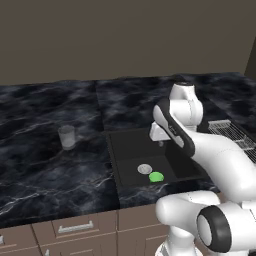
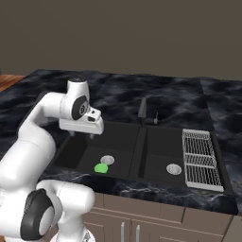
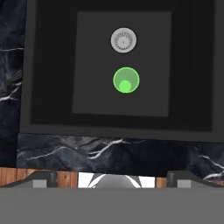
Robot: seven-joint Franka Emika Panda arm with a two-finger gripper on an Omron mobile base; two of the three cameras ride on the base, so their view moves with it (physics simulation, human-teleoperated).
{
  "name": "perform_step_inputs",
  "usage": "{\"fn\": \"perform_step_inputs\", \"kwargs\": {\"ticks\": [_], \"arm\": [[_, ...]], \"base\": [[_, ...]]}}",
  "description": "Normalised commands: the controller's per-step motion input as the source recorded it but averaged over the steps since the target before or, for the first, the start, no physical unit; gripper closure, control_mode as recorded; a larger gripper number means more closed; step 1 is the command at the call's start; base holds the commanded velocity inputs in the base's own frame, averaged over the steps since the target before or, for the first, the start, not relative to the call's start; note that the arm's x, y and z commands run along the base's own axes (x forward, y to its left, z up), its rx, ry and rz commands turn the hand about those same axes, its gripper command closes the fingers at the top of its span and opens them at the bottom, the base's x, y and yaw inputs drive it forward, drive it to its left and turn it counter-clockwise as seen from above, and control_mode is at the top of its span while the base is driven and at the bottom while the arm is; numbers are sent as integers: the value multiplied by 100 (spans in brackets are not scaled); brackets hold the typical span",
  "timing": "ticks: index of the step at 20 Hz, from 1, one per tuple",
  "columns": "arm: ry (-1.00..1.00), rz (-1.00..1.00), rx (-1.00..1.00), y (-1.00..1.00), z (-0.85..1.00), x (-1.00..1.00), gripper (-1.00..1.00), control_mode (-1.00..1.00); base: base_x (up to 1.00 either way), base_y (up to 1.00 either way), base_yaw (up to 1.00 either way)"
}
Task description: Move any existing items from the left basin to the right basin for drying. Then move the glass cup from the counter to the left basin of the sink for washing.
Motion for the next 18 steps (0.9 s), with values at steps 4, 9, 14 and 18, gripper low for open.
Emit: {"fn": "perform_step_inputs", "kwargs": {"ticks": [4,9,14,18], "arm": [[8,0,0,2,-24,31,-100,-100],[7,0,-1,2,-27,29,-100,-100],[7,0,0,1,-27,11,-100,-100],[7,0,0,0,-30,1,-100,-100]], "base": [[0,0,0],[0,0,0],[0,0,0],[0,0,0]]}}
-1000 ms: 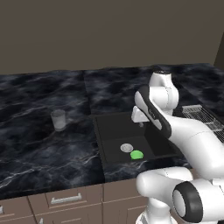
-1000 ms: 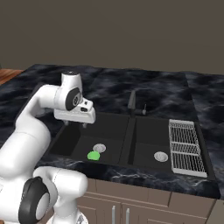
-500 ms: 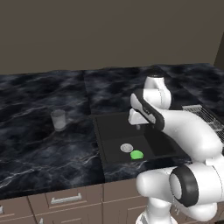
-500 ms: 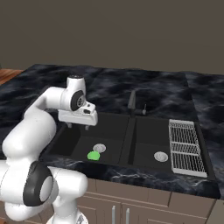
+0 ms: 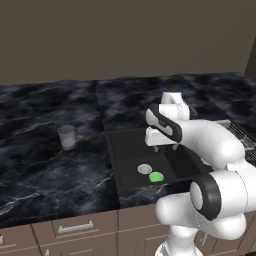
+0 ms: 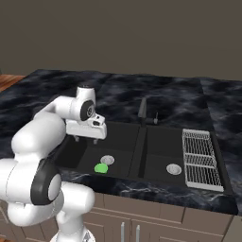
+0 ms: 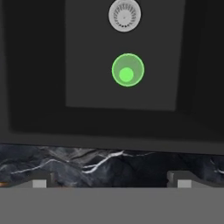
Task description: Move any existing items from the left basin to the right basin for drying. Then move the glass cup from the counter to the left basin of the sink for washing.
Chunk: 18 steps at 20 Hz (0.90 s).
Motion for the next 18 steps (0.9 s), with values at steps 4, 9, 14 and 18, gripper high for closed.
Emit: {"fn": "perform_step_inputs", "kwargs": {"ticks": [4,9,14,18], "arm": [[7,0,0,0,-30,0,-100,-100],[8,0,0,0,-30,3,-100,-100],[7,0,0,0,-31,0,-100,-100],[5,0,0,1,-29,0,-100,-100]], "base": [[0,0,0],[0,0,0],[0,0,0],[0,0,0]]}}
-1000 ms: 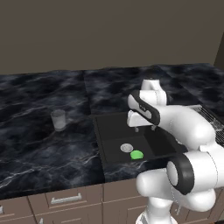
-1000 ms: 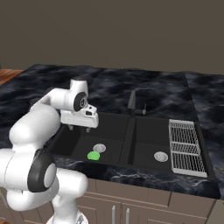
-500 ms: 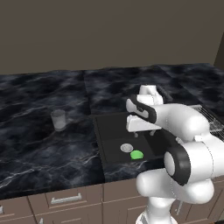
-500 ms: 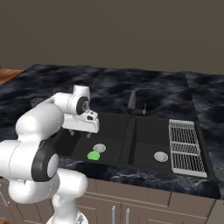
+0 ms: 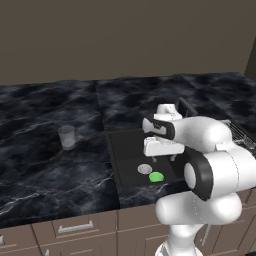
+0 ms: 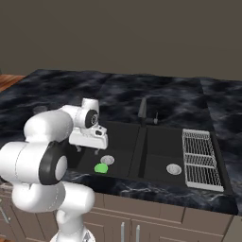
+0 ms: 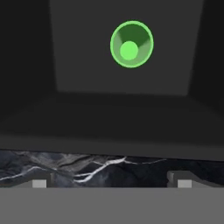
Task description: Move any existing items from the left basin to the right basin for drying. Then move the glass cup from the counter to the left basin of the sink for washing.
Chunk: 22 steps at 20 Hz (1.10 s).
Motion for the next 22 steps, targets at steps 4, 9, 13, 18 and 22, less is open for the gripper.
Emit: {"fn": "perform_step_inputs", "kwargs": {"ticks": [4,9,13,18,22], "arm": [[4,0,0,2,-25,0,-100,-100],[3,0,0,1,-23,9,-100,-100],[3,0,0,2,-23,10,-100,-100],[3,0,0,2,-22,4,-100,-100],[1,0,0,1,-18,-1,-100,-100]], "base": [[0,0,0],[0,0,0],[0,0,0],[0,0,0],[0,0,0]]}}
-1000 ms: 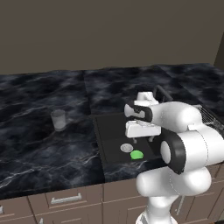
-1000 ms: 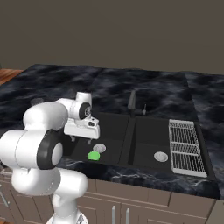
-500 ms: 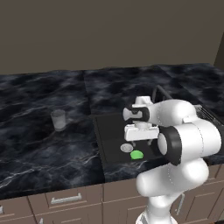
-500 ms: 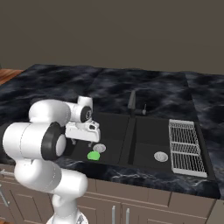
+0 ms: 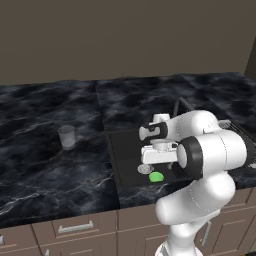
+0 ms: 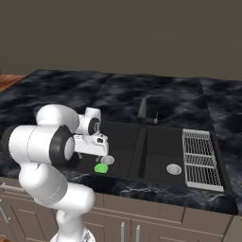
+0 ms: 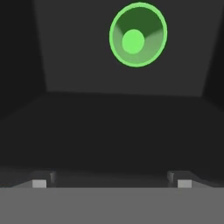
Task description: Move any existing items from the left basin to the right basin for drying. Then move the glass cup from the counter to the left basin of the sink for washing.
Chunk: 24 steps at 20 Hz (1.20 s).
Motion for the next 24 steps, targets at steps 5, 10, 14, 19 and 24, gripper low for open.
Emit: {"fn": "perform_step_inputs", "kwargs": {"ticks": [5,10,14,19,24], "arm": [[1,0,-1,5,-18,0,-100,-100],[2,0,-2,3,-20,0,-100,-100],[1,0,-3,3,-22,0,-100,-100],[1,0,-3,1,-22,1,-100,-100],[0,0,-2,5,-22,3,-100,-100]], "base": [[0,0,0],[0,0,0],[0,0,0],[0,0,0],[0,0,0]]}}
